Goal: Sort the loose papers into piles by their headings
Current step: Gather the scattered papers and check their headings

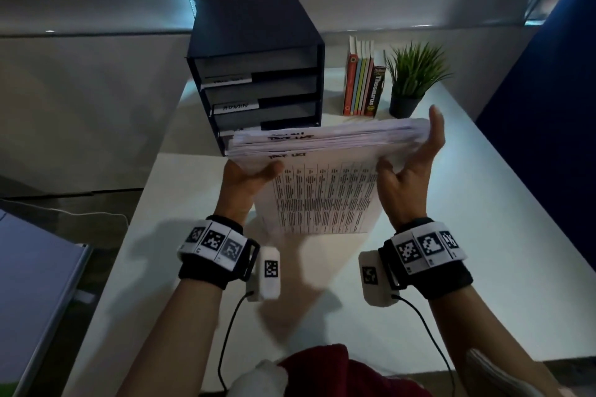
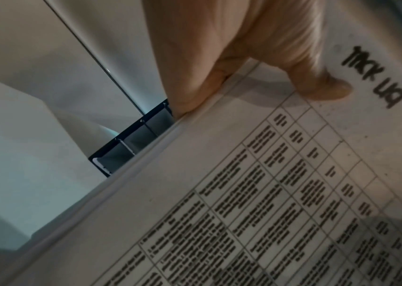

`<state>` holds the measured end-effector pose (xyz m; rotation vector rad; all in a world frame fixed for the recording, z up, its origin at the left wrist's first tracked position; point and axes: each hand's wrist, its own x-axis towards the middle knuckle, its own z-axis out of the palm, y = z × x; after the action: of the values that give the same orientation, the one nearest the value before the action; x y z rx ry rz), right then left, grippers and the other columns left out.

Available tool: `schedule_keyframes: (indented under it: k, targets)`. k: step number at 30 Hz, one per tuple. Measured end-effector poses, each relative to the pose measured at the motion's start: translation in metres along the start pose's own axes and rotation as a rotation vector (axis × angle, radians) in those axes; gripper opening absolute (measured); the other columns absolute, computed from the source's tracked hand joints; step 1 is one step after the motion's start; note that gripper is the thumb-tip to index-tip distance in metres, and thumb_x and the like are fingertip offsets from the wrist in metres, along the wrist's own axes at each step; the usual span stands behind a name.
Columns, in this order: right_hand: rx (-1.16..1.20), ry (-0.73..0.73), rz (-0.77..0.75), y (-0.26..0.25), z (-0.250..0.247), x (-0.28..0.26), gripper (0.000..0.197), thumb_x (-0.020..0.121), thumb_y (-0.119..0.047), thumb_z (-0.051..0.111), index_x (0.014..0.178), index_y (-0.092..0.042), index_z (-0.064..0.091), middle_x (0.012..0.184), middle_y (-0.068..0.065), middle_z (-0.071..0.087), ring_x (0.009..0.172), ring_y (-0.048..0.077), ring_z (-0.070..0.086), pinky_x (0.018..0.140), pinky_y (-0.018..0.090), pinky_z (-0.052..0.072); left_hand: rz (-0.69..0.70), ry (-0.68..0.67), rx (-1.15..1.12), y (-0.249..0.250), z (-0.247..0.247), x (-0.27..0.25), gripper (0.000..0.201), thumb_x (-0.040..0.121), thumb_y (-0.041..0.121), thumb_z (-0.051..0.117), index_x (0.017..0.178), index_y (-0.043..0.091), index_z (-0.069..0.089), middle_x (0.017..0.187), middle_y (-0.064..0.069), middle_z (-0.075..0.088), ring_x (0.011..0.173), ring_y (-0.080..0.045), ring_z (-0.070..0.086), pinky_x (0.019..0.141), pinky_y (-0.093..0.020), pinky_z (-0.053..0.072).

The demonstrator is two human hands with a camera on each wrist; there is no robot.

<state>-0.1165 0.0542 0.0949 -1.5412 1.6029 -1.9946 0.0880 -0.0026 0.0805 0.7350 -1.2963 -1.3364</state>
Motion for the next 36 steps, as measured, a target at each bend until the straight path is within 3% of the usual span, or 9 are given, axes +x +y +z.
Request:
schedule_keyframes:
  k: [3, 6, 14, 18, 24, 27, 29, 33, 36]
  targets:
    - [-0.155, -0.034, -0.140, -0.003, 0.000, 0.009, 0.072, 0.067, 0.012, 0.048, 0.129, -0.021, 0.031, 0.125, 0.027, 0.036, 0.119, 0.004, 0.034, 0.097, 0.001, 0.028, -0.014, -0.016, -0.029, 0.000, -0.003, 0.001, 0.044, 0.045, 0.049, 0.084, 0.084, 0.033, 0.074, 0.087, 0.013, 0.073, 0.087, -0.004, 0.068, 0.073, -0.017, 0.053]
    - [-0.274, -0.059, -0.138, -0.005, -0.008, 0.016, 0.048, 0.070, -0.003, 0.046, 0.117, -0.010, 0.056, 0.124, 0.026, 0.042, 0.112, 0.015, 0.040, 0.092, 0.000, 0.031, -0.046, 0.057, -0.048, -0.005, -0.008, 0.007, 0.055, 0.036, 0.056, 0.086, 0.079, 0.024, 0.074, 0.081, 0.010, 0.073, 0.081, -0.006, 0.069, 0.069, -0.018, 0.053]
    - [0.086, -0.155, 0.642, 0.036, 0.002, -0.002, 0.062, 0.064, -0.003, 0.039, 0.126, -0.005, 0.039, 0.119, 0.012, 0.053, 0.113, 0.025, 0.051, 0.102, 0.049, 0.041, -0.208, 0.120, -0.013, -0.029, -0.011, 0.011, 0.079, 0.029, 0.060, 0.085, 0.090, 0.016, 0.063, 0.078, 0.010, 0.073, 0.077, -0.006, 0.068, 0.071, -0.023, 0.055]
    - [0.120, -0.091, 0.619, 0.031, 0.015, -0.005, 0.039, 0.076, 0.013, 0.036, 0.104, -0.013, 0.045, 0.109, 0.009, 0.052, 0.103, 0.021, 0.051, 0.097, 0.051, 0.044, -0.187, 0.141, -0.026, -0.024, -0.006, 0.009, 0.020, 0.074, 0.009, 0.071, 0.092, 0.015, 0.064, 0.079, 0.010, 0.073, 0.079, -0.007, 0.069, 0.077, -0.033, 0.051]
    - [0.234, -0.042, 0.309, 0.002, 0.009, 0.011, 0.067, 0.073, 0.023, 0.033, 0.129, -0.008, 0.017, 0.107, -0.007, 0.039, 0.087, -0.022, 0.048, 0.077, 0.006, 0.044, -0.015, 0.164, -0.044, 0.007, -0.010, 0.027, 0.068, 0.039, 0.050, 0.085, 0.094, 0.017, 0.061, 0.082, 0.011, 0.073, 0.082, -0.008, 0.068, 0.074, -0.026, 0.055]
    - [0.154, 0.011, 0.178, 0.001, 0.016, 0.012, 0.092, 0.069, 0.016, 0.041, 0.142, -0.019, -0.001, 0.131, 0.008, 0.032, 0.117, 0.000, 0.043, 0.097, 0.028, 0.046, 0.015, 0.111, -0.086, 0.007, -0.011, 0.025, 0.064, 0.047, 0.047, 0.084, 0.095, 0.014, 0.059, 0.083, 0.009, 0.073, 0.083, -0.006, 0.068, 0.071, -0.020, 0.053]
    - [0.029, -0.003, 0.078, 0.003, 0.024, 0.010, 0.088, 0.067, 0.009, 0.046, 0.137, -0.031, 0.010, 0.132, 0.013, 0.034, 0.123, 0.011, 0.038, 0.105, 0.024, 0.038, 0.014, 0.128, -0.097, 0.007, -0.013, 0.024, 0.071, 0.045, 0.051, 0.085, 0.097, 0.012, 0.056, 0.084, 0.010, 0.073, 0.083, -0.006, 0.067, 0.071, -0.019, 0.052]
    - [-0.181, -0.032, -0.006, -0.001, 0.027, 0.012, 0.053, 0.070, 0.005, 0.046, 0.120, -0.011, 0.053, 0.118, 0.016, 0.045, 0.107, 0.005, 0.042, 0.094, 0.006, 0.032, -0.013, 0.072, -0.079, 0.004, -0.017, 0.025, 0.058, 0.052, 0.043, 0.084, 0.097, 0.016, 0.059, 0.087, 0.010, 0.073, 0.087, -0.005, 0.067, 0.074, -0.019, 0.052]
    - [-0.037, -0.027, 0.083, 0.003, 0.022, 0.018, 0.059, 0.071, 0.006, 0.043, 0.125, -0.016, 0.044, 0.116, 0.010, 0.053, 0.101, 0.015, 0.053, 0.093, 0.022, 0.044, -0.087, 0.058, -0.019, -0.011, -0.021, 0.022, 0.051, 0.055, 0.028, 0.077, 0.100, 0.013, 0.060, 0.085, 0.012, 0.073, 0.085, -0.004, 0.068, 0.072, -0.017, 0.052]
